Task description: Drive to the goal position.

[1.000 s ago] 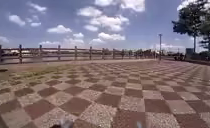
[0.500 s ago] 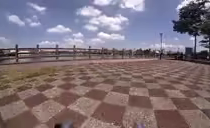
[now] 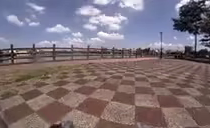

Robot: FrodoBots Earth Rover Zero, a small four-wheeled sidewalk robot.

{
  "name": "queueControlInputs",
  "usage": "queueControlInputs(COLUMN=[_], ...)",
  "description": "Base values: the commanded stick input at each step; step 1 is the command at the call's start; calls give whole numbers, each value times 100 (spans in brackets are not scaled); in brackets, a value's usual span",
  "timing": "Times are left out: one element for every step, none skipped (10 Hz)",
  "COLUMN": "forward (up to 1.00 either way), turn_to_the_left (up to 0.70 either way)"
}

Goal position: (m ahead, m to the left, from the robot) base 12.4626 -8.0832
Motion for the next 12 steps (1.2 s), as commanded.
queueControlInputs(forward=[70, 70, 70, 70, 70, 70, 70, 70, 70, 70, 70, 70], turn_to_the_left=[0, 0, 0, 0, 0, 0, 0, -20, -27, -15, 0, 0])
